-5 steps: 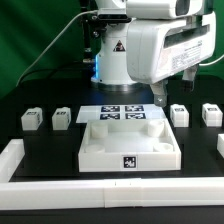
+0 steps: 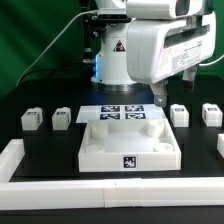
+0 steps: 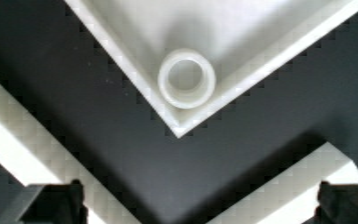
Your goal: Assemble one leg
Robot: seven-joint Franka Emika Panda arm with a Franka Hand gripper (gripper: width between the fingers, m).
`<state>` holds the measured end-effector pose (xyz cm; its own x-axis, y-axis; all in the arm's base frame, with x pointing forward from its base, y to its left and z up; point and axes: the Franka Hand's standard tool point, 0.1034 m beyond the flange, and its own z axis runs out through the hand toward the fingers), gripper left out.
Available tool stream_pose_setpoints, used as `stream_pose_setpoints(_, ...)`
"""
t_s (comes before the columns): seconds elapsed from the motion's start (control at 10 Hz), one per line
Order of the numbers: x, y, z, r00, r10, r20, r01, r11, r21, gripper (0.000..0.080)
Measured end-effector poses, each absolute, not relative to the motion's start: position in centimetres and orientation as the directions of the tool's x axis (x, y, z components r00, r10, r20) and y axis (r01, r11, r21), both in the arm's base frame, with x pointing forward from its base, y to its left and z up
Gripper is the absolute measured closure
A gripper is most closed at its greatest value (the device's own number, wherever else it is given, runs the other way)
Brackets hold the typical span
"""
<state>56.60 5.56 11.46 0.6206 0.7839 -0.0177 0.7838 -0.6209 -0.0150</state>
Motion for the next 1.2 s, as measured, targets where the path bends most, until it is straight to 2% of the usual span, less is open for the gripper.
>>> stream_pose_setpoints(0.5,56.6,5.6,11.4,0.594,0.805,-0.014,0.804,-0.594,-0.013,0.0150)
stream_pose_setpoints(0.6,55.2,5.6,10.5,0.564,0.826,0.011,0.826,-0.564,0.010,0.0150)
stream_pose_setpoints(0.8,50.6,3.9,8.0,0.355,0.935,0.004,0.935,-0.355,-0.003,0.0150)
stream_pose_setpoints(0.9,50.0,3.0,7.3,0.236,0.971,0.026,0.970,-0.237,0.047,0.0150)
stream_pose_setpoints(1.0,49.3,2.3,6.9,0.108,0.994,0.024,0.992,-0.109,0.069,0.0150)
stream_pose_setpoints(1.2,49.2,2.1,6.8,0.067,0.998,0.017,0.995,-0.068,0.067,0.0150)
